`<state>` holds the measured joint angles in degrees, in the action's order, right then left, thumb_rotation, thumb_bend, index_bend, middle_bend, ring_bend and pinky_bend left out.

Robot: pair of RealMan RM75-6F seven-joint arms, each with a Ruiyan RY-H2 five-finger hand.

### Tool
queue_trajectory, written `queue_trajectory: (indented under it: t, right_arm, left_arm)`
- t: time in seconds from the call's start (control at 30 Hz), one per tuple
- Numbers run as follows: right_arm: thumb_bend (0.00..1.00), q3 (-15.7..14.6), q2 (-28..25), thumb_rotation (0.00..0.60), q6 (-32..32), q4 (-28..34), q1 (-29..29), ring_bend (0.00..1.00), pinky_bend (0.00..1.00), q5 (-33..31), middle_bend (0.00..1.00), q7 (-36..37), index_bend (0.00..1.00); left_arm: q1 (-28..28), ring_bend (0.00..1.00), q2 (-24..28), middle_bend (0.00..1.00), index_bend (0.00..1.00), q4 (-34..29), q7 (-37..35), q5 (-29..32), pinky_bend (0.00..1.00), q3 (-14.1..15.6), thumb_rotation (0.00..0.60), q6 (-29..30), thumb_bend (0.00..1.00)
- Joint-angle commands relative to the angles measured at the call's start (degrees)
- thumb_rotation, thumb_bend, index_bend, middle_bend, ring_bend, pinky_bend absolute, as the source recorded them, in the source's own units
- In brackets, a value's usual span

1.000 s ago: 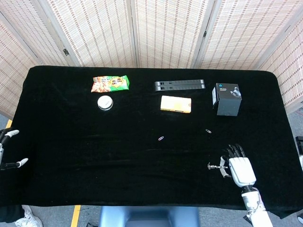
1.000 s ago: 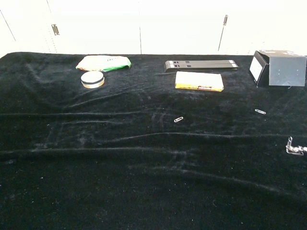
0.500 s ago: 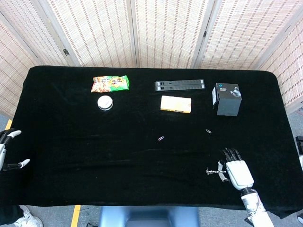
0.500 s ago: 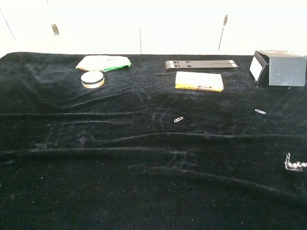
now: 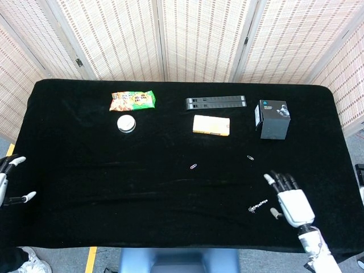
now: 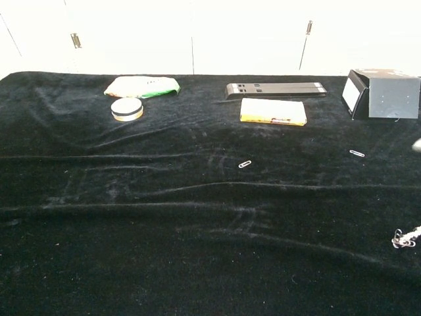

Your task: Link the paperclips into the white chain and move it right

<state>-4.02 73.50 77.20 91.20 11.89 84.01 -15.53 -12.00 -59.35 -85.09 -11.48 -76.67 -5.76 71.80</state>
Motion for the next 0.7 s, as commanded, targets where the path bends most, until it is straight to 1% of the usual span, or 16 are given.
queue_trajectory:
  t: [0.03, 0.17, 0.27, 0.33, 0.37, 0.5, 0.6, 0.7]
  right_arm:
    - [0.25, 1.9, -4.4, 0.600, 4.3, 5.3, -1.8, 0.00, 0.00, -0.5, 0.00, -5.1, 0.00]
    - [0.25, 3.7, -6.8, 0.600, 8.9, 9.2, -3.6, 0.00, 0.00, -1.5, 0.00, -10.9, 0.00]
    - [0.25, 4.3, -6.6, 0.600, 11.7, 8.5, -4.7, 0.00, 0.00, -0.2, 0.00, -11.0, 0.00]
    - [0.25, 4.8, -5.8, 0.600, 12.7, 6.7, -5.2, 0.00, 0.00, 0.0, 0.00, -8.9, 0.00]
    - [0.25, 5.2, -5.2, 0.600, 12.5, 5.5, -5.4, 0.00, 0.00, -0.6, 0.00, -6.6, 0.00]
    - [0.25, 5.7, -6.4, 0.600, 8.1, 4.2, -4.0, 0.00, 0.00, -1.8, 0.00, -2.7, 0.00]
    - [0.25, 5.4, -7.2, 0.600, 5.6, 4.3, -3.4, 0.00, 0.00, -2.4, 0.00, -2.1, 0.00]
    - [0.25, 4.9, -7.6, 0.600, 5.7, 4.8, -3.8, 0.00, 0.00, -1.3, 0.00, -1.6, 0.00]
  left_arm:
    - [-0.1, 0.09, -0.8, 0.13, 0.19, -0.9, 4.0, 0.4, 0.00, 0.1, 0.600, 0.4, 0.17]
    - [-0.3, 0.09, -0.8, 0.13, 0.20, -2.3, 6.0, -0.1, 0.00, 0.7, 0.600, 0.1, 0.17]
    - [-0.4, 0.09, -2.0, 0.13, 0.20, -1.9, 8.4, 0.5, 0.00, 0.1, 0.600, 1.3, 0.17]
    - [-0.5, 0.09, -2.7, 0.13, 0.19, -1.7, 9.3, 0.3, 0.00, 0.1, 0.600, 1.6, 0.17]
    - [-0.4, 0.09, -2.9, 0.13, 0.19, -1.8, 9.7, 0.0, 0.00, 0.3, 0.600, 1.8, 0.17]
    - [0.1, 0.09, -3.7, 0.13, 0.15, -2.1, 11.4, -2.2, 0.00, 0.5, 0.600, 4.9, 0.17]
    - [0.6, 0.08, -4.4, 0.13, 0.15, -2.2, 13.1, -3.6, 0.00, 0.6, 0.600, 7.2, 0.17]
    - [0.7, 0.08, -4.8, 0.13, 0.14, -2.1, 13.6, -4.3, 0.00, 0.9, 0.600, 7.6, 0.17]
